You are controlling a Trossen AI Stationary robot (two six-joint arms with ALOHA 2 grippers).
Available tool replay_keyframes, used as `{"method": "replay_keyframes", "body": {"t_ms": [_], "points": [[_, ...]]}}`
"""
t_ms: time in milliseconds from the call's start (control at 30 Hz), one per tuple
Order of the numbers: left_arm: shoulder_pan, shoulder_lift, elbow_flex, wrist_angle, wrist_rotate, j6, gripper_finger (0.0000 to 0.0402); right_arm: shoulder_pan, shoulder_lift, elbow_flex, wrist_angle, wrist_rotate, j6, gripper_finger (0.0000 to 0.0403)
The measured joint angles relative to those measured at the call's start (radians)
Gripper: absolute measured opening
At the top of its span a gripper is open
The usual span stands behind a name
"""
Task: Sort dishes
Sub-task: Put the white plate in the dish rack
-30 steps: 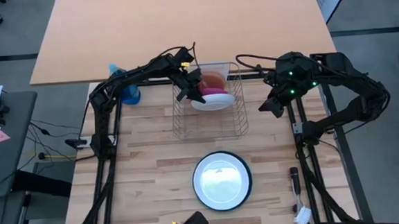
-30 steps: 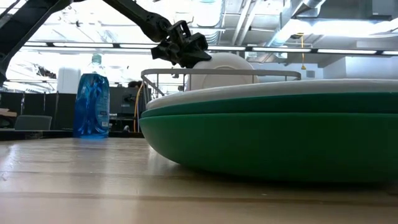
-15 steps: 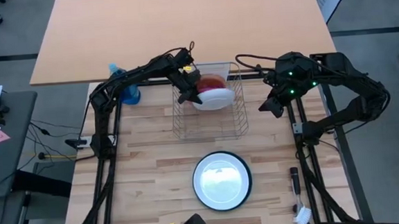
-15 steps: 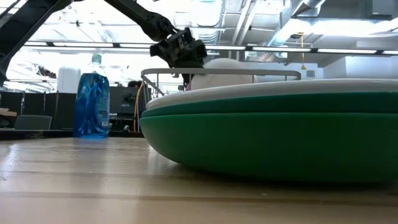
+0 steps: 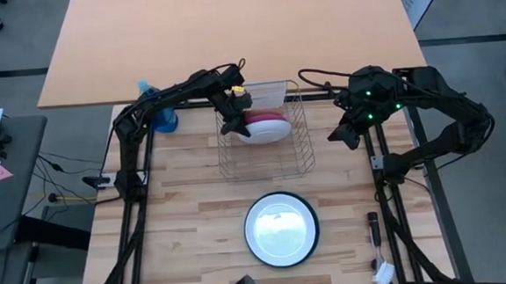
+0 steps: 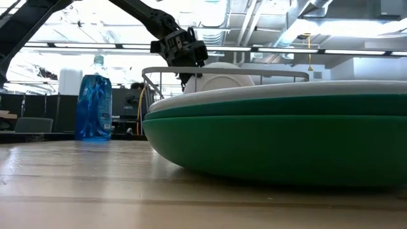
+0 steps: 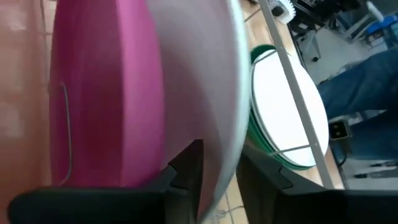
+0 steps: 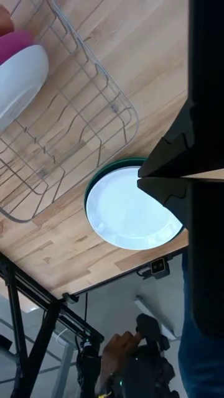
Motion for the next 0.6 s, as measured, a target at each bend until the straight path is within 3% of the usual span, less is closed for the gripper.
{"method": "replay_keyframes", "body": {"t_ms": [400,600], "points": [[-0.027,-0.046,0.085,-0.034,-0.155,0.059,0.0215,0.0,0.0,0.0,0.0,0.0,0.0,0.001],[-0.029,-0.1,0.145,-0.088,-0.192,0.044,0.0246,0.0,0.0,0.0,0.0,0.0,0.0,0.001]]}}
